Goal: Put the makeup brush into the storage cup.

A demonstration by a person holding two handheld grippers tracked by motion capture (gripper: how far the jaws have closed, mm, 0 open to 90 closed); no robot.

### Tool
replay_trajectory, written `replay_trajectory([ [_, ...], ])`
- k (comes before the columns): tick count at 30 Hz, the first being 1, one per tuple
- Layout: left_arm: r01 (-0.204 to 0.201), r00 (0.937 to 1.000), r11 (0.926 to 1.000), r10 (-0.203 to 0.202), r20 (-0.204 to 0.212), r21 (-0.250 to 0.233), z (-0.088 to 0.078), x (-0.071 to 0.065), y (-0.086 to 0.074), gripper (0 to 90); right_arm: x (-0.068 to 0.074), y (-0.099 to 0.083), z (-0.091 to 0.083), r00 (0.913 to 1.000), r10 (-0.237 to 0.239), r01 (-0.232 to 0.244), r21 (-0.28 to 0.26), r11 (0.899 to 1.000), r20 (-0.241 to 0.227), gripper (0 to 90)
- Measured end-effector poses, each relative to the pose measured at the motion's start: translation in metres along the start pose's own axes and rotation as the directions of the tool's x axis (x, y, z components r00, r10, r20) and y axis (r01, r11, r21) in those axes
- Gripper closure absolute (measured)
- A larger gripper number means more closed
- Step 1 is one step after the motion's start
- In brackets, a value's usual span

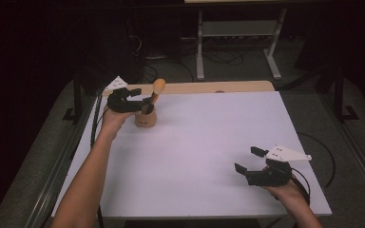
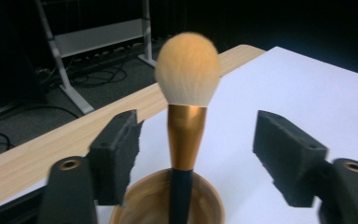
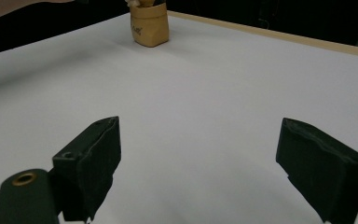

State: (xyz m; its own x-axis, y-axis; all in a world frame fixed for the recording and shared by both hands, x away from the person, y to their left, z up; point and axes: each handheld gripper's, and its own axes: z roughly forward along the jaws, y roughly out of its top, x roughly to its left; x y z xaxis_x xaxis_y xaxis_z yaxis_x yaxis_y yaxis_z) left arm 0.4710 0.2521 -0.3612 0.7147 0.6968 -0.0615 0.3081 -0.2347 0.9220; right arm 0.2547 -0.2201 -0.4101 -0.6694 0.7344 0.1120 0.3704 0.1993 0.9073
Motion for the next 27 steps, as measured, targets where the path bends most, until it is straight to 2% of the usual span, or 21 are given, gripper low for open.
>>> replay_trajectory([
  [8, -0.01, 0.9989, 0.9998, 0.009, 0.045, 0.02, -0.008, -0.006, 0.003, 19.6, -0.001, 0.0, -0.001, 1.0, 0.001, -0.001, 0.0, 1.0, 0.001, 13.3],
  [13, -0.006, 0.9979, 0.9997, 0.004, 0.065, 0.024, -0.013, -0.01, 0.004, 18.1, -0.001, 0.0, -0.001, 1.0, -0.003, 0.003, -0.002, 1.0, 0.002, 13.3],
  [18, 0.012, 0.9944, 0.9996, -0.014, 0.105, 0.025, -0.021, -0.016, 0.003, 14.9, -0.001, 0.0, -0.001, 1.0, -0.004, 0.004, -0.003, 1.0, 0.002, 13.3],
  [27, 0.005, 0.9921, 0.9997, -0.008, 0.125, 0.024, -0.034, -0.027, 0.0, 12.4, 0.0, 0.0, -0.001, 1.0, -0.002, 0.002, -0.003, 1.0, 0.005, 13.3],
])
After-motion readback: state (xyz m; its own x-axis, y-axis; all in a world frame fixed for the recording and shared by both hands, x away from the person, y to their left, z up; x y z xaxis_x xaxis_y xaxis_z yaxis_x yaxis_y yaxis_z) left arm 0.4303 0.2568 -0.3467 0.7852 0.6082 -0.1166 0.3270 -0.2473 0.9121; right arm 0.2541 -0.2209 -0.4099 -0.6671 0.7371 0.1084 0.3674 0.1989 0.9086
